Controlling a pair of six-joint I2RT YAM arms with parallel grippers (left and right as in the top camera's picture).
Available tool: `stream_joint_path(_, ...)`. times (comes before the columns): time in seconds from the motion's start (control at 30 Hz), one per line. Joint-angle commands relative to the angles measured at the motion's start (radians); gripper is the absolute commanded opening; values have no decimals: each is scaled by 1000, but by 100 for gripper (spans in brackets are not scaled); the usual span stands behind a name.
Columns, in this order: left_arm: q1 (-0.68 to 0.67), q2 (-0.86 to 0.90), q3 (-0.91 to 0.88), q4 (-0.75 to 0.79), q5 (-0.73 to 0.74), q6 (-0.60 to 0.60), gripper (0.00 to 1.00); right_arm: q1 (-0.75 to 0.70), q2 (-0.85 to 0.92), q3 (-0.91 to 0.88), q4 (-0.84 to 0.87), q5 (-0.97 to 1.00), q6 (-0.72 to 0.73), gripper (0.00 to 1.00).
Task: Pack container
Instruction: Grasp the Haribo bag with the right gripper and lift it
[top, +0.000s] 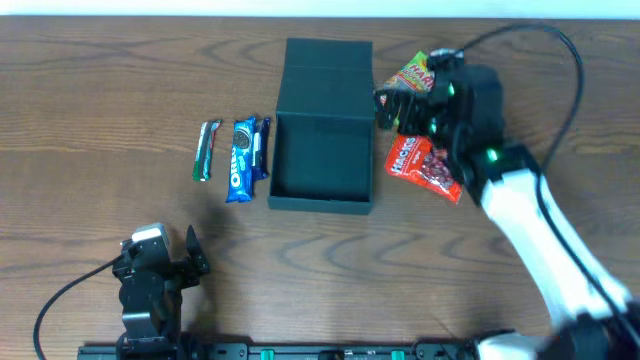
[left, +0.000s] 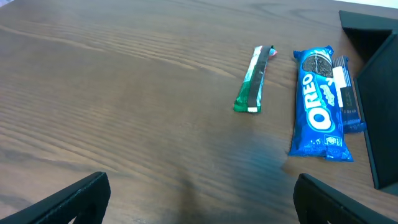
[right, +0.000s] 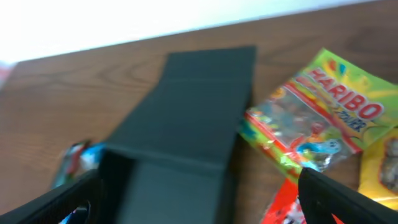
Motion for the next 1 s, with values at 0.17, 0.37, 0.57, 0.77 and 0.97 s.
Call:
stream_joint_path(0.17,6,-6,-16,0,-14,17,95,-66,377,304,-126,73,44,99)
stream_joint_path(0.37,6,-6,-16,0,-14,17,95,-74,606,608,-373,127,176,99)
stream_joint_path(0.57,6,-6,-16,0,-14,17,95,-91,720,702,-462,156,304,99)
stream_joint_path(0.77,6,-6,-16,0,-14,17,95,-103,798,702,-435,82,301,99)
stream_joint_path(0.97,6,-6,-16,0,-14,17,95,-95,801,702,-460,98,215,89)
